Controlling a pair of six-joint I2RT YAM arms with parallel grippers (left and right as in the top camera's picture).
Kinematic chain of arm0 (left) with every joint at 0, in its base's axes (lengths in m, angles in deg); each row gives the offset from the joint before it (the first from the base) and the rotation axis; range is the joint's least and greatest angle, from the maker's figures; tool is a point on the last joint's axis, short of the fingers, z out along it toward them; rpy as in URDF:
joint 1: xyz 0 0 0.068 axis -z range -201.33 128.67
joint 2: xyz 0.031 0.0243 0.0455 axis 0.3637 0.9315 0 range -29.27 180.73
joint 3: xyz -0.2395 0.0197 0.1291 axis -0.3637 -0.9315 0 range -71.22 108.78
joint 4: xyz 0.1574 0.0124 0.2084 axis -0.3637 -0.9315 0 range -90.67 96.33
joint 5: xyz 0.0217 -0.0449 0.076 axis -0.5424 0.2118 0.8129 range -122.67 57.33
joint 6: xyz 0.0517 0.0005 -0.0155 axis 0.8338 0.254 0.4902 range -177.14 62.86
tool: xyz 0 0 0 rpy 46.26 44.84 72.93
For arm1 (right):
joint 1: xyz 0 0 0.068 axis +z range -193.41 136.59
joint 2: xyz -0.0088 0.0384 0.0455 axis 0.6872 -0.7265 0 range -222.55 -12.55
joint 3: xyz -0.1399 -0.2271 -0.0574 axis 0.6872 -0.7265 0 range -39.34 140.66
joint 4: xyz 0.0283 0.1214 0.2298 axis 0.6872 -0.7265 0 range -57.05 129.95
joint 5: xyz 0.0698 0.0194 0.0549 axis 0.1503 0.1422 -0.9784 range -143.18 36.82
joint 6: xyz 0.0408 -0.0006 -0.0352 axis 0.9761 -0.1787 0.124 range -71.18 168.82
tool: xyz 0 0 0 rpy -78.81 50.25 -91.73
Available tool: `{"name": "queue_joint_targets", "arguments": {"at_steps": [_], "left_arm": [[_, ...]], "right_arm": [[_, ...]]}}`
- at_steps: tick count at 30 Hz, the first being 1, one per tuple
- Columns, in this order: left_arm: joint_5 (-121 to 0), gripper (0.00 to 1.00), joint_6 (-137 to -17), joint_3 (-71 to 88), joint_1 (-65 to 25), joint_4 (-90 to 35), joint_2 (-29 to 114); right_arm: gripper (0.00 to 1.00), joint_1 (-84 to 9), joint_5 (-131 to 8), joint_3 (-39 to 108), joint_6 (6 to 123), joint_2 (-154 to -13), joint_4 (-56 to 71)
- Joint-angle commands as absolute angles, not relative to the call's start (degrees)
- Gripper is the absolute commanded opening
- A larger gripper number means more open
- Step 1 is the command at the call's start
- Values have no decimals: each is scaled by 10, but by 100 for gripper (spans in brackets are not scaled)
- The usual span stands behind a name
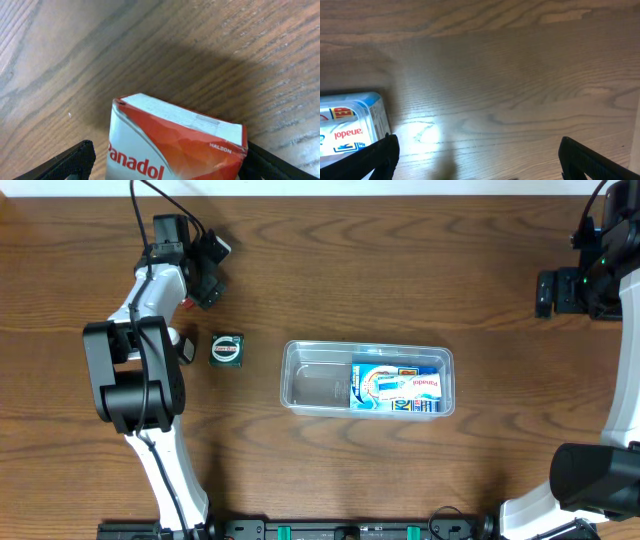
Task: Pack container
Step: 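Lower left gripper onto the red Panadol box and grasp it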
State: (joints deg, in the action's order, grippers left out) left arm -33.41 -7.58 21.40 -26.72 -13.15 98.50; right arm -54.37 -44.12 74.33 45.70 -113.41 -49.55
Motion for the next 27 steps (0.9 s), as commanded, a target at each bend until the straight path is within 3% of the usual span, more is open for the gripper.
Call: {"name": "queue_joint_targets", "arguments": {"at_steps": [1,8,20,27], "left_arm": [[-336,91,-72,220,-273,-128,1015],[-336,90,-74,220,-273,-129,1016],[-336,98,-292,220,-275,-143,1016],[-336,98,-324,220,-275,-177,1016]], "right_arm": [[99,-547,-434,750,464,-1125,-496],[99,-547,-434,750,464,-1125,-496],[99,-547,-434,750,464,-1125,-496],[99,-547,-434,750,464,-1125,-496]]}}
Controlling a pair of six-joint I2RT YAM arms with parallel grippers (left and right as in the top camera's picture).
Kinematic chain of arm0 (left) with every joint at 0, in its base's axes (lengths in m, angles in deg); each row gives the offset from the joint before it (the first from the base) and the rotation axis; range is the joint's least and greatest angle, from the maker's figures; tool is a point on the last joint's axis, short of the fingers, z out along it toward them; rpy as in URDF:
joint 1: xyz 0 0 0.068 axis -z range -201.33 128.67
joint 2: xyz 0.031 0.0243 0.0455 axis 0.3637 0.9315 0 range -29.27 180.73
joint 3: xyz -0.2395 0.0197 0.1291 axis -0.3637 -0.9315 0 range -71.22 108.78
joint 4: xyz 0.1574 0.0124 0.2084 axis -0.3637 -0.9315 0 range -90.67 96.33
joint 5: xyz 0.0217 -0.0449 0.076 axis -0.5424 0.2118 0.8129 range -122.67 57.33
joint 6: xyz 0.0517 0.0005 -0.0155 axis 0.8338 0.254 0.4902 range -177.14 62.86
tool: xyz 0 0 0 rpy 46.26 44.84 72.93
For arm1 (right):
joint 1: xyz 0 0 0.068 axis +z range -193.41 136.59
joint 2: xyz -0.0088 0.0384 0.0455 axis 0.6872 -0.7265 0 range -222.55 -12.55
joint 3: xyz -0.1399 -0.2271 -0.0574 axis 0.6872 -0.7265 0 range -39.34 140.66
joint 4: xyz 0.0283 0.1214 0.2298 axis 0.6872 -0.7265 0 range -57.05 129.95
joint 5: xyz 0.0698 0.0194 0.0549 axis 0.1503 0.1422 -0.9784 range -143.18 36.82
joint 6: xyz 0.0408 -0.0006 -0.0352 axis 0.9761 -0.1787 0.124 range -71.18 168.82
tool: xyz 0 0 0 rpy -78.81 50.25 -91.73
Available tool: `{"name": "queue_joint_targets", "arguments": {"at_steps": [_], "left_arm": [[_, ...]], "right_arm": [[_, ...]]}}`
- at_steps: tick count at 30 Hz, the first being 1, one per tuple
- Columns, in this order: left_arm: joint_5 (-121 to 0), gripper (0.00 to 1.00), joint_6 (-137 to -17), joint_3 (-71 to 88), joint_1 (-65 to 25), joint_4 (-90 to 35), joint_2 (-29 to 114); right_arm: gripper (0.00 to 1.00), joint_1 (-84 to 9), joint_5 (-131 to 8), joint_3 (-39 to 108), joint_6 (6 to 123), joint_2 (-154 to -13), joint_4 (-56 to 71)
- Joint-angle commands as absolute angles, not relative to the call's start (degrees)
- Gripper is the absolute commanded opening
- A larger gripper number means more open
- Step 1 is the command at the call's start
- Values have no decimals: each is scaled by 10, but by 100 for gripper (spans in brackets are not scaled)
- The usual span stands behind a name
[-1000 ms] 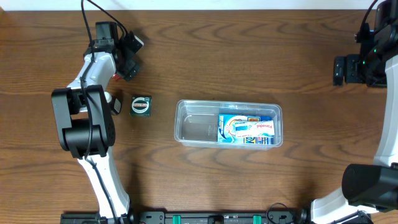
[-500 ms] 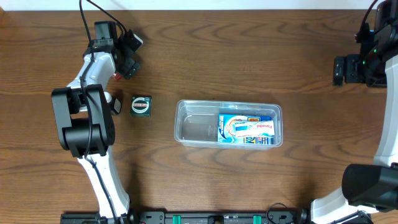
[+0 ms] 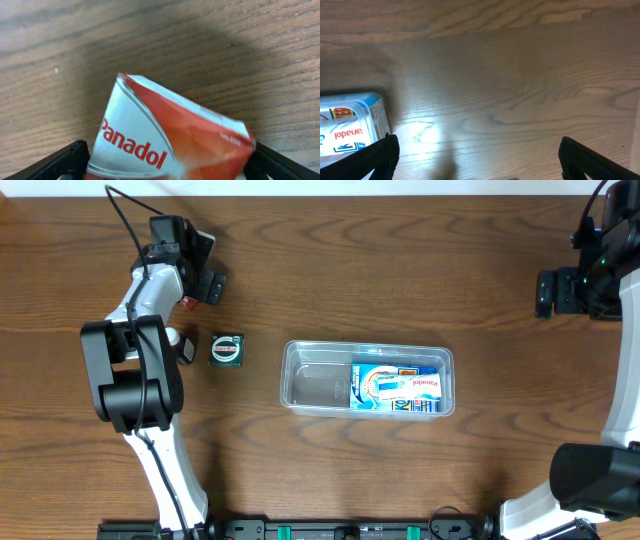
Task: Pack container
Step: 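Lower left gripper onto the red Panadol box and grasp it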
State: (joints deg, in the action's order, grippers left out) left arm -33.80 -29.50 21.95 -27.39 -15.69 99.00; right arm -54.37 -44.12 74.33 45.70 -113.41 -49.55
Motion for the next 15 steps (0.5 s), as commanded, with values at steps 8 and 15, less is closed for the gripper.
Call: {"name": "queue_joint_targets", "arguments": {"at_steps": [8,15], "left_arm": [[-336,98,-325,220,-275,-242,1016],[-336,98,-372,220,-275,-266,1016]], "right_arm": [[99,-547,-434,750,464,-1125,-496],[99,-547,-434,750,464,-1125,-496]]}}
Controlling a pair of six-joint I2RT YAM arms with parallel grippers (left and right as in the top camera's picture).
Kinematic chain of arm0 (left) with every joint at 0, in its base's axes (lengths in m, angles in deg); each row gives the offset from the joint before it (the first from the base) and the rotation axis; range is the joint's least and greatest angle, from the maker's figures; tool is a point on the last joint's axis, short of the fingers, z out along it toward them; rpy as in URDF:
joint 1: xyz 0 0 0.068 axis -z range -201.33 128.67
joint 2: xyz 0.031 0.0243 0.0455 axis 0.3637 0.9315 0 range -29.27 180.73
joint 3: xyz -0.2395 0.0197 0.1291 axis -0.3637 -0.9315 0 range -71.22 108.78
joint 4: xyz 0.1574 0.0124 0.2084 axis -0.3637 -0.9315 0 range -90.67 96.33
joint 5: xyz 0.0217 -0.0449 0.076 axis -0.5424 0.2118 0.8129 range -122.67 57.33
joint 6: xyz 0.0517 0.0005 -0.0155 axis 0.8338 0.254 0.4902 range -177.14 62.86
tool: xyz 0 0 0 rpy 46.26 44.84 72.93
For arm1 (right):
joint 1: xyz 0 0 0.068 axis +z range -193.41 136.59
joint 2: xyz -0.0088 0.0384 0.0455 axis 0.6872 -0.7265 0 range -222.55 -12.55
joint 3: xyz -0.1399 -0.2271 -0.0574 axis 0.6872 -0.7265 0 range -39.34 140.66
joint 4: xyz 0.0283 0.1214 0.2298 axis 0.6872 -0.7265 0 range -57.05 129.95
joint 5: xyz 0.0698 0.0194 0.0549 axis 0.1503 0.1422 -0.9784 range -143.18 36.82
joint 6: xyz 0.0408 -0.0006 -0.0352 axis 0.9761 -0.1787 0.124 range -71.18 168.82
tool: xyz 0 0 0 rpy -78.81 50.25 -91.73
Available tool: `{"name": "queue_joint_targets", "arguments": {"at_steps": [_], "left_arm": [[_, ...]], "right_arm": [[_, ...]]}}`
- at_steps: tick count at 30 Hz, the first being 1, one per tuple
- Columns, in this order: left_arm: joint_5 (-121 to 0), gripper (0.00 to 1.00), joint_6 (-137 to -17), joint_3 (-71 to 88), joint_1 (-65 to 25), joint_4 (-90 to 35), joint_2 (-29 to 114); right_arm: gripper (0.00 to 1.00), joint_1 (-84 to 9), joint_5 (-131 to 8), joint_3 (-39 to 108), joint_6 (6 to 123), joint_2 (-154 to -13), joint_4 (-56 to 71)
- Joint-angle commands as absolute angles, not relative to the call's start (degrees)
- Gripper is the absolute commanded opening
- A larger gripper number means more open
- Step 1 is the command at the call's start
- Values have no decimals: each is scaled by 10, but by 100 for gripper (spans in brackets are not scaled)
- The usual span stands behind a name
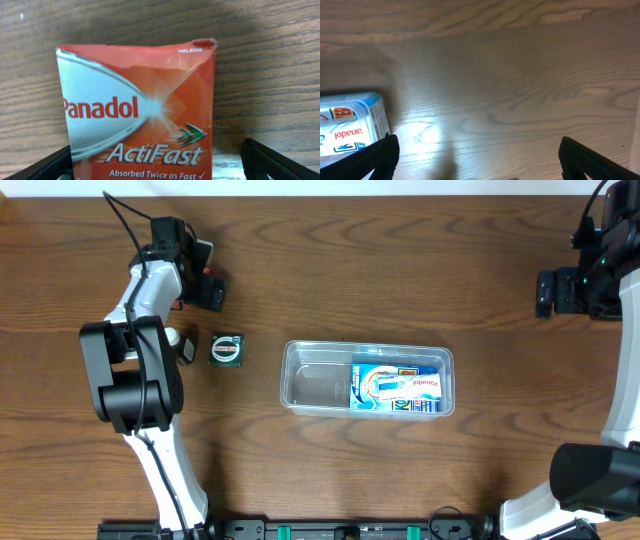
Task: Pack container
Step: 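Lower left gripper onto the red Panadol box and grasp it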
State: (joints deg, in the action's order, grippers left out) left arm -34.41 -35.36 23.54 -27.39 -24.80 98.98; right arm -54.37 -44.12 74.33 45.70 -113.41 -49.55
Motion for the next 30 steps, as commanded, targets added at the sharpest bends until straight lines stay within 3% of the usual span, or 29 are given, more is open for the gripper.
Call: {"name": "queue_joint_targets", "arguments": {"at_steps": [1,18,30], "left_arm": [[-336,98,-373,220,-275,-266,1014],[-336,99,-373,221,-275,-201,1014],[-334,80,-373,225,-274,-197,997]], "right_arm": [[99,-547,-434,750,464,-1125,-496],[99,-547,-434,750,464,-1125,-496],[99,-547,-434,750,464,-1125,-496]]}}
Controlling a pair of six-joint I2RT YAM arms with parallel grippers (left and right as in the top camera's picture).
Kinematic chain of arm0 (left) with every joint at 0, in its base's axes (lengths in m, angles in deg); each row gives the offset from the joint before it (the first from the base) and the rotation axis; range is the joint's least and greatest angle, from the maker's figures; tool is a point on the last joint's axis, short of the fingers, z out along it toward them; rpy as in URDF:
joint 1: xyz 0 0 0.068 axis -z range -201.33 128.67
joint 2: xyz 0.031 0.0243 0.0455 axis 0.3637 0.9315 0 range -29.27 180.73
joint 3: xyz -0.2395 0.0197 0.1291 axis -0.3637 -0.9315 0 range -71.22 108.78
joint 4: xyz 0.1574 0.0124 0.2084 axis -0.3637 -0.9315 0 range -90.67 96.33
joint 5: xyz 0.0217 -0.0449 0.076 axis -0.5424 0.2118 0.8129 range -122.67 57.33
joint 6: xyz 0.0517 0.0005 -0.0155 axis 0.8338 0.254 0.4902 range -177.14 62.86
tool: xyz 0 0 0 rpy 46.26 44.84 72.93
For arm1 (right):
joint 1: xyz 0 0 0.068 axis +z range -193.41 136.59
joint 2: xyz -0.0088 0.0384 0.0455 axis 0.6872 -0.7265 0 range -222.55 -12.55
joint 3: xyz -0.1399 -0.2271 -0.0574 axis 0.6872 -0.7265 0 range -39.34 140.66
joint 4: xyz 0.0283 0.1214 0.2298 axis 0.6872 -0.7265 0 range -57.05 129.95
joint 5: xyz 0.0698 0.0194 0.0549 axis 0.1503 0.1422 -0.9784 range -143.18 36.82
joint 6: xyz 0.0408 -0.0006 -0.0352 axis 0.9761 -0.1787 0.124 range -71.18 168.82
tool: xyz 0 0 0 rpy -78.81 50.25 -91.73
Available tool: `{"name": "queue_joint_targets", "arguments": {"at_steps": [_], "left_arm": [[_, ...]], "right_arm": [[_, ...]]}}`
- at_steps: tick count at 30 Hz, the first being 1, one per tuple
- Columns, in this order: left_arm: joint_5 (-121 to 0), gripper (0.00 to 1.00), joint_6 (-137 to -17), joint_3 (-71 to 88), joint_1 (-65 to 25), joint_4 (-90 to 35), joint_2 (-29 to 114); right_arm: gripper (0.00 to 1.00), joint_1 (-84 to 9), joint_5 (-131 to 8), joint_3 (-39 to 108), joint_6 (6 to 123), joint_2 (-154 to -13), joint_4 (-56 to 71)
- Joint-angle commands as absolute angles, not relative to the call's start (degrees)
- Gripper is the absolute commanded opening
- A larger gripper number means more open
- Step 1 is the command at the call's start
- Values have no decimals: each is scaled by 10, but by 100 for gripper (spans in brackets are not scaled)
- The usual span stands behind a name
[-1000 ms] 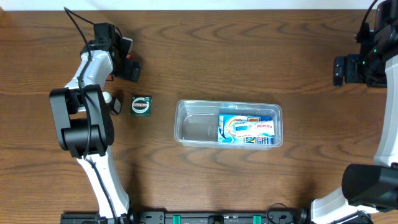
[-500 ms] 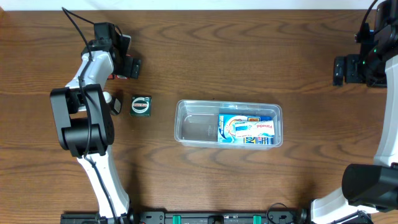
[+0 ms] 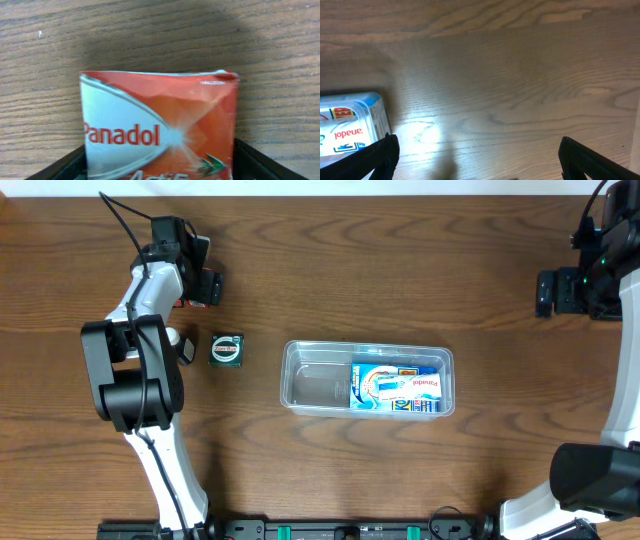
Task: Pack container
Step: 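Lower left gripper onto the red Panadol box and grasp it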
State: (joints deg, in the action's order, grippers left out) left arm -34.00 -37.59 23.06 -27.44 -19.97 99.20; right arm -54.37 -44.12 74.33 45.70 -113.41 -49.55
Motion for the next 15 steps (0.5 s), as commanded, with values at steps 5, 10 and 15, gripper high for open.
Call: {"name": "queue_joint_targets", "arguments": {"at_steps": [5,10,15], "left_arm": [[-333,77,-374,225,-274,-195,988],[-333,74,-389,225,-274,-195,968],[-333,70,-420,225,-274,-195,930]], "right_arm": [[99,-546,-434,750,464,-1125,-496],[99,-547,-434,750,464,-1125,-496],[99,-547,-434,750,464,-1125,-496]]}}
